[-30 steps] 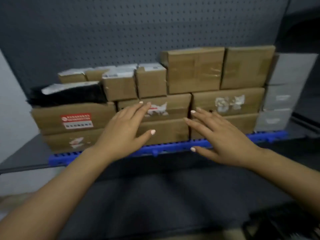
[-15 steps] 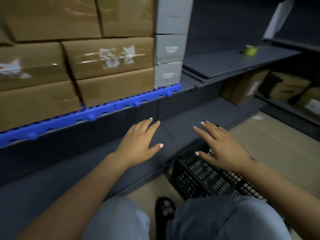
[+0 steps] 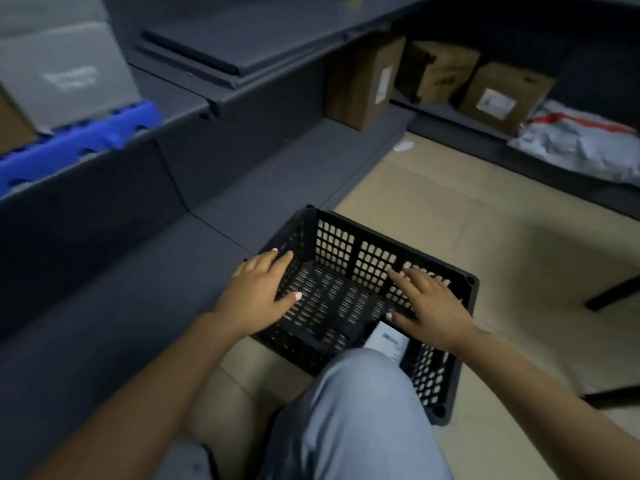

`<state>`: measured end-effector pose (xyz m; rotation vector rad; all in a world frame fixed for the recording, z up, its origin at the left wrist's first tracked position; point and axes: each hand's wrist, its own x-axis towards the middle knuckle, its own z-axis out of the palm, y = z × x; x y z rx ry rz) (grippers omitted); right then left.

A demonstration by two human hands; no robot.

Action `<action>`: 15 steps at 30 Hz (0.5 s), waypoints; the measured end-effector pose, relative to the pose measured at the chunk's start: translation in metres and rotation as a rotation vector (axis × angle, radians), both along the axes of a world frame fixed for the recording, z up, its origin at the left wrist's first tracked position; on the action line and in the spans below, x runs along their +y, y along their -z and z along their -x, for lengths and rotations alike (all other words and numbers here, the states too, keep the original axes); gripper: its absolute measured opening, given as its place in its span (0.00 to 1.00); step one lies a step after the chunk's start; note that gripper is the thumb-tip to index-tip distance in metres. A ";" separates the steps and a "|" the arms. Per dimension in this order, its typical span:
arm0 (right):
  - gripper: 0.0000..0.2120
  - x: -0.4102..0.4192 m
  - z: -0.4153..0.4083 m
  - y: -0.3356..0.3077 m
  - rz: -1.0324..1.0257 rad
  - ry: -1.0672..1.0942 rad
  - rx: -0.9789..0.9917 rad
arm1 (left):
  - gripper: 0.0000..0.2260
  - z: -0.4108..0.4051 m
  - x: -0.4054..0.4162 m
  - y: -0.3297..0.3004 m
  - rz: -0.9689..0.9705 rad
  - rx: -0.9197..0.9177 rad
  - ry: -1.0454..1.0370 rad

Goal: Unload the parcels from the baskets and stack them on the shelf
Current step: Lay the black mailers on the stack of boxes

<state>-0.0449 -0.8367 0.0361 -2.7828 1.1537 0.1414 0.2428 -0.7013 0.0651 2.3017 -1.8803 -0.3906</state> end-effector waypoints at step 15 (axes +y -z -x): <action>0.42 -0.020 0.013 0.182 -0.319 -0.136 0.548 | 0.42 0.005 -0.057 0.161 -0.400 -0.030 0.038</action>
